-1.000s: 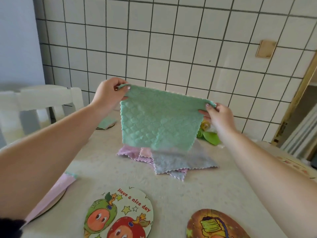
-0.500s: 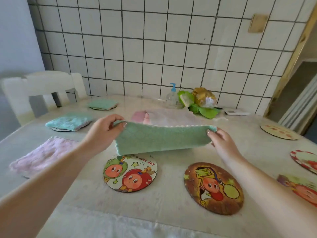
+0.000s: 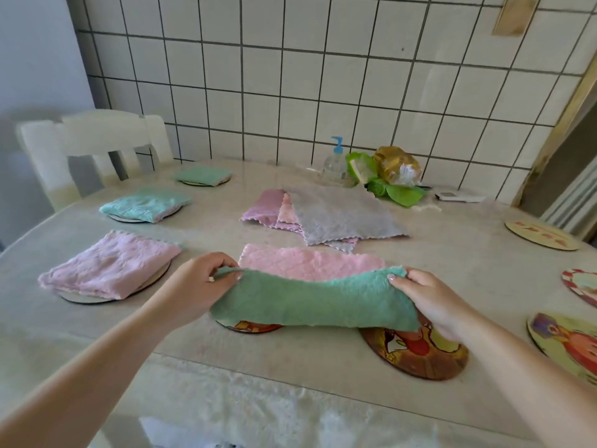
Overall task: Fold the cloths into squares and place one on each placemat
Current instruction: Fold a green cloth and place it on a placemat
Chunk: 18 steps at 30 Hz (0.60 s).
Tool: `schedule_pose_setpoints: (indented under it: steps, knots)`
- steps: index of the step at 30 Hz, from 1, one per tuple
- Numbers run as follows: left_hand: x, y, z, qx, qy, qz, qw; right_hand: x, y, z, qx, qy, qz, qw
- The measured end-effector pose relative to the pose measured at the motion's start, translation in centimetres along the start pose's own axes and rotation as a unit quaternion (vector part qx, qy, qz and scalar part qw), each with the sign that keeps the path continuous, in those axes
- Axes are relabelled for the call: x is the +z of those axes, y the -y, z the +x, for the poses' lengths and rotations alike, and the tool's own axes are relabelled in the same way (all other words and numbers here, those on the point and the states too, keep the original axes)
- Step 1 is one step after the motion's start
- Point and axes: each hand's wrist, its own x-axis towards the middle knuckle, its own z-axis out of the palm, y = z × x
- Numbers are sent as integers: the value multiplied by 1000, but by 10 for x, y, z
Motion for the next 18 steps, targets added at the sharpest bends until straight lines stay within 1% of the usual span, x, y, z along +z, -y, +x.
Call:
schedule_pose_setpoints:
  steps: [3,6,11,16,18]
  knots:
    - [1,5,14,-22,-1,-1,1000,1,-1,14,10,-29,-28,999]
    - [3,9,34,-29,-5,3,1000,0,-1,30,20,-41,-53,998]
    - [12,17,70,-43,22,26,998,-2,-3,55,25,-46,-105,993]
    - [25,29,104,-50,54,21,997,-4,-6,76,-1,-64,-180,982]
    - [28,32,114,-48,63,24,997,-4,-6,82,-5,-77,-192,978]
